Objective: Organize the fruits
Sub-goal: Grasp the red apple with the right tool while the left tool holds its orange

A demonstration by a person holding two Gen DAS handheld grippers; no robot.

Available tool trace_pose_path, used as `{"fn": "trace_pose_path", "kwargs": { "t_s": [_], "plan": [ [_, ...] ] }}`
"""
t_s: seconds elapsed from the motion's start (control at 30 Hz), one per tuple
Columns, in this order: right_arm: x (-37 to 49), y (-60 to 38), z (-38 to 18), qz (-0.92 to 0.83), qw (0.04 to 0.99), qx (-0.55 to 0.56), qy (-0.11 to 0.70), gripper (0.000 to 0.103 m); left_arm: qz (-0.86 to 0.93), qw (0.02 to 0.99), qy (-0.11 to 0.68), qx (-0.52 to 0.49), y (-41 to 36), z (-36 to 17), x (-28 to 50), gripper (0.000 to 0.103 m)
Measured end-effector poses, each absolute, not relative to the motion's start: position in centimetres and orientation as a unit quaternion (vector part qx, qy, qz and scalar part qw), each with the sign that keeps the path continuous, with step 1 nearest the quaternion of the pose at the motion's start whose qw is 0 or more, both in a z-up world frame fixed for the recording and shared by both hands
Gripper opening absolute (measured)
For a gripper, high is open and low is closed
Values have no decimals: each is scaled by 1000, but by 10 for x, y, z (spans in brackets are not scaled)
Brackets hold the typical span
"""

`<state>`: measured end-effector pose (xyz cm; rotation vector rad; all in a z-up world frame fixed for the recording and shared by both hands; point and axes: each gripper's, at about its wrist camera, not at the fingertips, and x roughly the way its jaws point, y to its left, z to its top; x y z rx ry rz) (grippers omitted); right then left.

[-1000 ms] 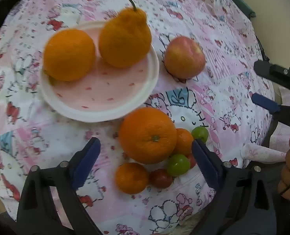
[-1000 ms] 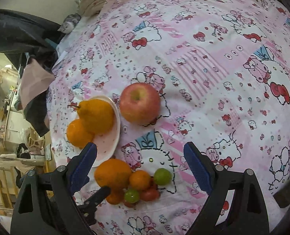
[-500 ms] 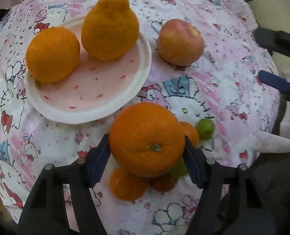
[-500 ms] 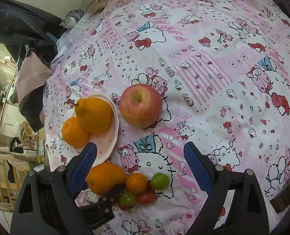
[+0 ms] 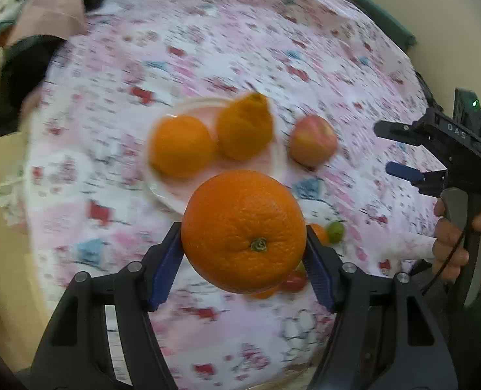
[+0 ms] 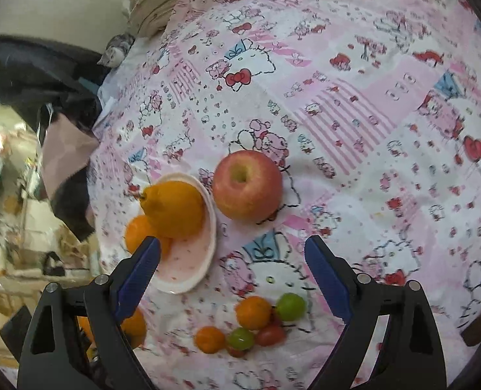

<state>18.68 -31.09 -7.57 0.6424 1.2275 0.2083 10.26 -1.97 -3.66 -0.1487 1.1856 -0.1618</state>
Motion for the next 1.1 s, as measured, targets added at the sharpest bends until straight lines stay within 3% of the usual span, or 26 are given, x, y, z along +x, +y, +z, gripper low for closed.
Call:
{"fn": "trace_pose_path", "kwargs": {
  "t_s": [0.33,0.93,1.1],
  "plan": [
    [233,-292,-107,70,757,229,609,93,-11,820,561,-112,41,-51,103,66],
    [283,-252,-183,22,728,160,666,93,3,820,563,-102,39,-65,120,66],
    [288,-244,-182,23,740,137,659,93,6,816,568,-103,41,-69,122,66]
  ]
}}
